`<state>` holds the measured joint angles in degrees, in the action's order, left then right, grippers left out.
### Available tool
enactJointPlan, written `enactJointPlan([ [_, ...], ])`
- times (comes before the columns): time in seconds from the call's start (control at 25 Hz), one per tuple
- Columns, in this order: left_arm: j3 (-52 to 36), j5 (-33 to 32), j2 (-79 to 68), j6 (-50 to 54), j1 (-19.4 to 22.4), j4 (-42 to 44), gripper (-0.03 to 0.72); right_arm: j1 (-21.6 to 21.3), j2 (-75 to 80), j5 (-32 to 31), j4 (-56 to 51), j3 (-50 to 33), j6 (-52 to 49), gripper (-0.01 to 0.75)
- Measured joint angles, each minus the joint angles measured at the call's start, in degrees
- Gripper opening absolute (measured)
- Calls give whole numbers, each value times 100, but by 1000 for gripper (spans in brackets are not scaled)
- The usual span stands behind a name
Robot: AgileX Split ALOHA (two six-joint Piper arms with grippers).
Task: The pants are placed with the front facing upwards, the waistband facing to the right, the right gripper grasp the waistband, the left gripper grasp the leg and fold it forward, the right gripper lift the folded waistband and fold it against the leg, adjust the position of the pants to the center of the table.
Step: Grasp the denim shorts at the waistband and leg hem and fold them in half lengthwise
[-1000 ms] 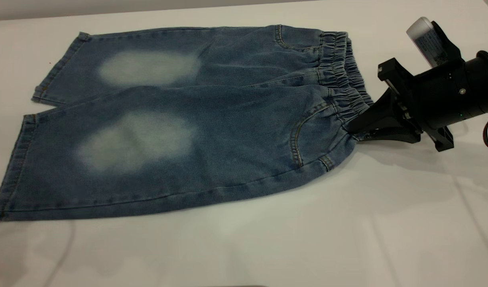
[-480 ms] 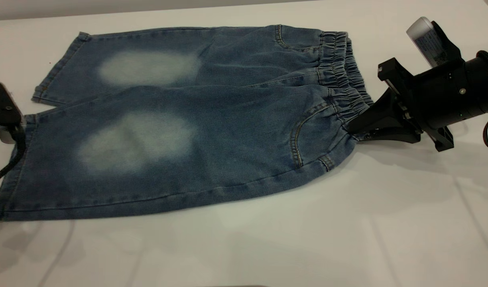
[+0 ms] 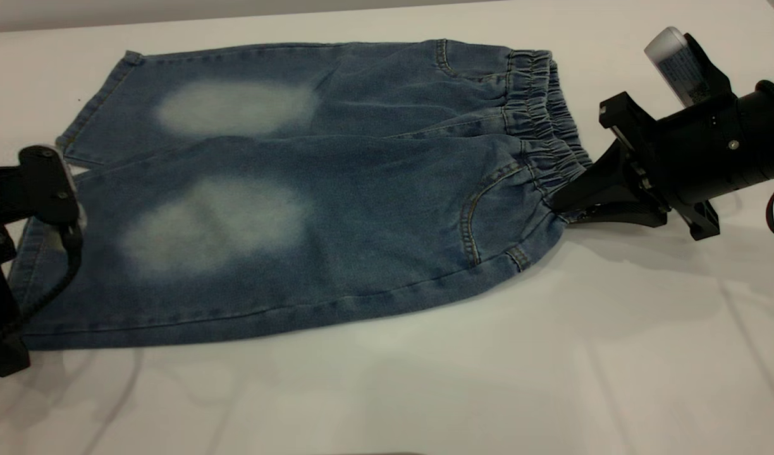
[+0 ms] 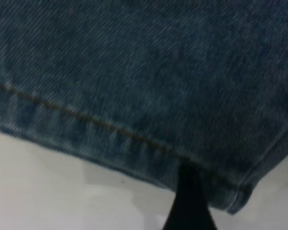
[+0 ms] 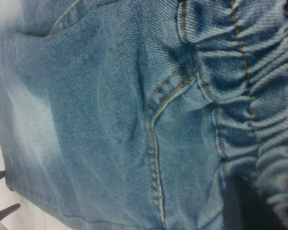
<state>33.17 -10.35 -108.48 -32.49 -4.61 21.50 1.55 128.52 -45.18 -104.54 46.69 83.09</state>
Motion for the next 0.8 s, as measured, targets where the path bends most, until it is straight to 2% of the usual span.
enactJointPlan([
  [0.16, 0, 114, -17, -1, 0, 20, 453, 0, 0, -26, 0, 0, 0, 44],
  [0.32, 16, 364, -161, -6, 0, 34, 447, 0, 0, -123, 0, 0, 10, 49],
  [0.52, 55, 355, -226, -6, 0, 34, 418, 0, 0, -134, 47, 0, 17, 49],
  [0.6, 55, 355, -231, -6, 0, 28, 359, 0, 0, -134, 59, 0, 17, 50],
  [0.8, 55, 355, -248, -6, 0, 23, 87, 0, 0, -177, 72, 0, 17, 50],
])
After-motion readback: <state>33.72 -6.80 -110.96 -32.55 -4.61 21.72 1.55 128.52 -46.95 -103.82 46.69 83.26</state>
